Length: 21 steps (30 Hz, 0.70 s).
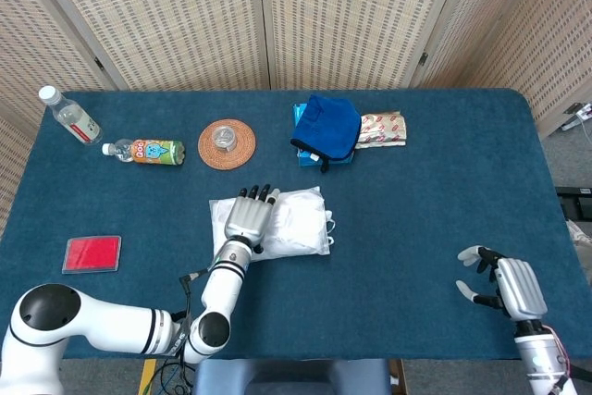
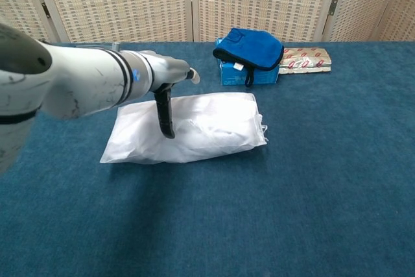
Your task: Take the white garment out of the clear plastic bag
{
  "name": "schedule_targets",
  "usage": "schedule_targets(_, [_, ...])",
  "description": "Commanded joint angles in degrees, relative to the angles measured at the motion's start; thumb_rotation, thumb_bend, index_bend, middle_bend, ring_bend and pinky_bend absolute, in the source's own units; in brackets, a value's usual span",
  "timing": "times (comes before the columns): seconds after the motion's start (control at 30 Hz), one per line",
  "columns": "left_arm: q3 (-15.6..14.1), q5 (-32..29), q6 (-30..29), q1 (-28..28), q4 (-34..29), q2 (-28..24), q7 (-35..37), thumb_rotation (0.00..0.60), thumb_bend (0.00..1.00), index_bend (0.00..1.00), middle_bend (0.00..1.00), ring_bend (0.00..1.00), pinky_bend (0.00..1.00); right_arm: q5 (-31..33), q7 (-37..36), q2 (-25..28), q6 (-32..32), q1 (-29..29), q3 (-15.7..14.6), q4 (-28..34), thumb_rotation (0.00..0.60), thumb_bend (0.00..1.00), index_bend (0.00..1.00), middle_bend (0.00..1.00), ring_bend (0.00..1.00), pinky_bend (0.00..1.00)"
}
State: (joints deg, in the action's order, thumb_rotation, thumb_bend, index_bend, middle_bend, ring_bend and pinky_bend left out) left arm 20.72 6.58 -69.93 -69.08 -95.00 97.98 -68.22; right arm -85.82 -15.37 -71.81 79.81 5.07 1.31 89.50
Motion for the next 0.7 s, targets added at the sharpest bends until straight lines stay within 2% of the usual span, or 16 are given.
schedule_targets(0.03, [0.8, -3.5, 1.8, -1.6, 1.7, -0.3, -1.4, 0.6, 0.0, 0.0, 0.0, 0.0, 0.09, -0.1, -0.3, -0.3, 0.4, -0.1, 0.1, -0.4, 0.6, 0.19, 0.45, 0.48, 0.51, 0.64])
schedule_targets(0.47, [-0.1, -9.2, 7.0, -3.7, 5.0, -0.5, -1.9, 0.6, 0.0, 0.0, 0.0, 0.0, 0.09, -0.3, -1.0, -0.9, 0.7, -0.3, 0.0, -1.3, 0.6, 0.2, 0.45, 0.48, 0.51, 0.64])
schedule_targets(0.7, [-1.9, -7.5, 9.0, -4.1, 7.3, 0.3, -0.1, 0.6, 0.0, 0.0, 0.0, 0.0, 0.09, -0.3, -0.9, -1.3, 0.3, -0.1, 0.0, -1.4, 0.6, 0.2, 0.46, 0.48, 0.51, 0.64])
